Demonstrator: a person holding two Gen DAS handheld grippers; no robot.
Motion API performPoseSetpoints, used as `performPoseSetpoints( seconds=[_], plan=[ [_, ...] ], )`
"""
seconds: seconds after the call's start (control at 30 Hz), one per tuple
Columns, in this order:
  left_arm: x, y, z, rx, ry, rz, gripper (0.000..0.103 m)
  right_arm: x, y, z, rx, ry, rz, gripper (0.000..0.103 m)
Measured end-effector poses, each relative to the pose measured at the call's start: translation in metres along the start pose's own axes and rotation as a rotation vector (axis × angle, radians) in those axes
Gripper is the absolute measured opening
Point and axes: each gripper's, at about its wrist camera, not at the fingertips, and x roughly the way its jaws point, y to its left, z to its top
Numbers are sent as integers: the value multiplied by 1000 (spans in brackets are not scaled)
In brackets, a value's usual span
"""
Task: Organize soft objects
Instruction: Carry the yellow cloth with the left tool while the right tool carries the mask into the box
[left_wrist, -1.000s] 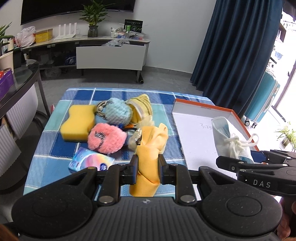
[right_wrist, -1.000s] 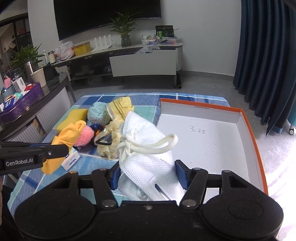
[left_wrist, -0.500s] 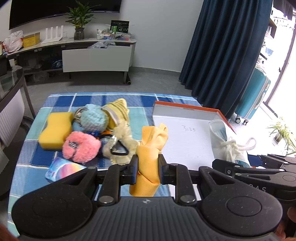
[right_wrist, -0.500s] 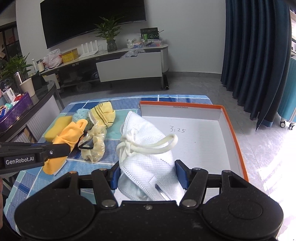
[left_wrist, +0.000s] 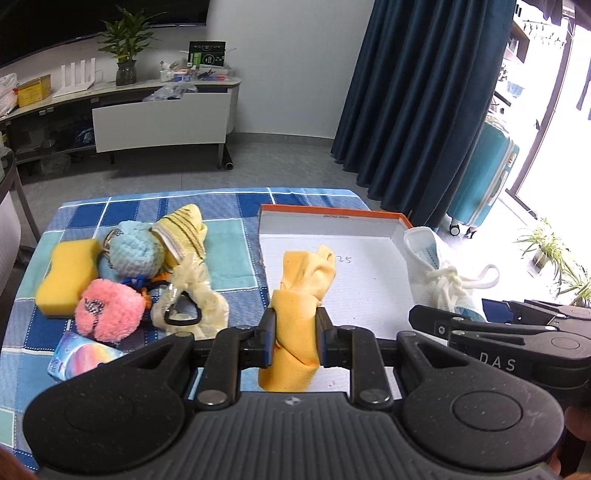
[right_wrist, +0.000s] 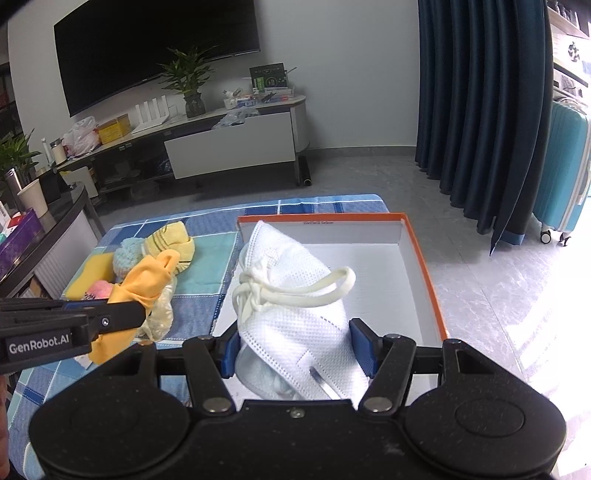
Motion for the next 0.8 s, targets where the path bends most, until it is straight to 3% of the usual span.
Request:
performPoseSetpoints(
  seconds=[0.8],
  plan=[
    [29,-34,19,56,23,-42,24,15,-30,22,37,-12,-56,73]
  ],
)
